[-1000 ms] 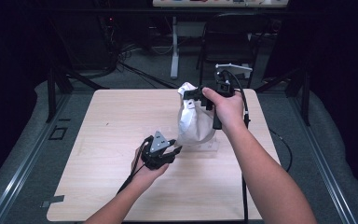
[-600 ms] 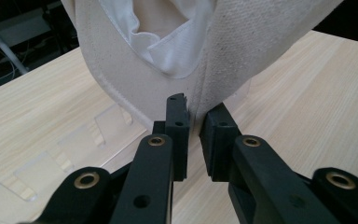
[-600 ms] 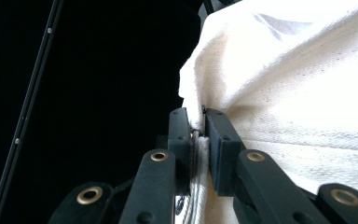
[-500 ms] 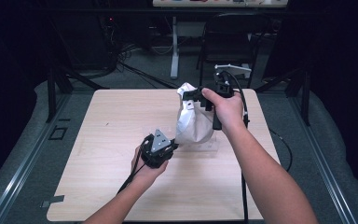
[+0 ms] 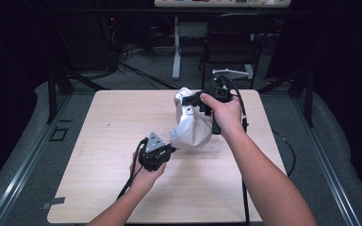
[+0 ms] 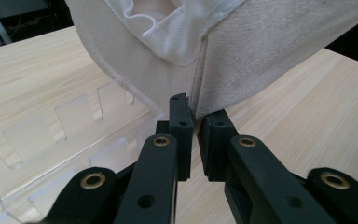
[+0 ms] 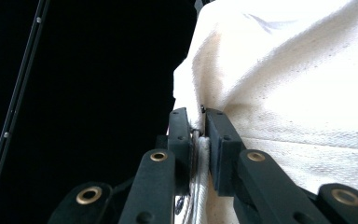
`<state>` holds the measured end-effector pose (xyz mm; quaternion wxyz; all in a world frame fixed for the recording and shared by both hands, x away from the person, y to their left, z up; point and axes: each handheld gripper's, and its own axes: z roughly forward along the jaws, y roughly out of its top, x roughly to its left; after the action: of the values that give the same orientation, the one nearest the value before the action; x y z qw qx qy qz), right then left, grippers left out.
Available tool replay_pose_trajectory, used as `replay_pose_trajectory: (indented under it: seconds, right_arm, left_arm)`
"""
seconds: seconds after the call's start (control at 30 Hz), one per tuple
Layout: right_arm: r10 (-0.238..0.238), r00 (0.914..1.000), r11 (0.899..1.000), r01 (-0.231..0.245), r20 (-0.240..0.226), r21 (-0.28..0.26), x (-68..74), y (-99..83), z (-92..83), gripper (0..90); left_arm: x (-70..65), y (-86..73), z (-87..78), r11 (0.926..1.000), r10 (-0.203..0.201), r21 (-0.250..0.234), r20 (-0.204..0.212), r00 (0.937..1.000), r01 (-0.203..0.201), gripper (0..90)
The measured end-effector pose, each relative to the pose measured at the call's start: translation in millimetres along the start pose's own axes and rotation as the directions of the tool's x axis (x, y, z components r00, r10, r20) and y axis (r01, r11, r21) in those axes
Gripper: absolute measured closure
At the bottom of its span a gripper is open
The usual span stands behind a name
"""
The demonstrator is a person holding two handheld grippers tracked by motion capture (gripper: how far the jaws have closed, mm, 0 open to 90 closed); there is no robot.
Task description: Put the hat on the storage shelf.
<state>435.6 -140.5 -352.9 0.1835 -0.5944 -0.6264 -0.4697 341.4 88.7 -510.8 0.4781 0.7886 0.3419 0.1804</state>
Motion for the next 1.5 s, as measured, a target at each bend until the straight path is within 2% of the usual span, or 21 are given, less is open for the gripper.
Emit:
replay_pose_trajectory:
  seconds: [0.2,0.3,0.37,0.7,0.93,1.1,1.5]
  right_arm:
    - [-0.002,0.9999,1.0,0.002,0.013,0.004,-2.6,-2.1,4.0,81.3]
    - [-0.013,0.9995,1.0,0.013,0.03,0.014,-3.5,-3.0,6.6,81.3]
    - [-0.014,0.9988,1.0,0.013,0.048,0.023,-5.6,-3.8,9.4,81.3]
    - [-0.001,0.9992,1.0,0.001,0.041,0.016,-12.2,-4.0,8.4,81.3]
    - [0.001,0.999,1.0,-0.001,0.044,0.007,-13.7,-4.4,5.5,80.9]
    - [0.004,0.9988,1.0,-0.004,0.049,-0.002,-14.7,-3.6,3.3,80.2]
    - [-0.005,0.9993,1.0,0.005,0.036,-0.023,-14.3,-4.3,-2.4,76.9]
  left_arm:
    - [3.8,-2.9,0.7,0.9995,-0.012,0.028,-0.009,0.9999,0.012,85.1]
    - [2.7,-10.2,5.8,0.9983,-0.007,0.058,-0.011,0.9999,0.008,85.2]
    - [3.1,-13.5,6.9,0.9982,-0.018,0.057,-0.01,0.9998,0.019,85.3]
    - [2.2,-12.5,7.4,0.9984,-0.019,0.053,-0.017,0.9997,0.02,83.7]
    - [-0.8,-13.2,7.9,0.9988,-0.018,0.044,-0.011,0.9998,0.019,71.8]
    - [-2.3,-12.3,6.9,0.9987,-0.031,0.042,0.024,0.9992,0.03,62.5]
    - [-3.7,-11.2,-5.2,0.9987,-0.035,0.039,0.04,0.9986,0.033,57.6]
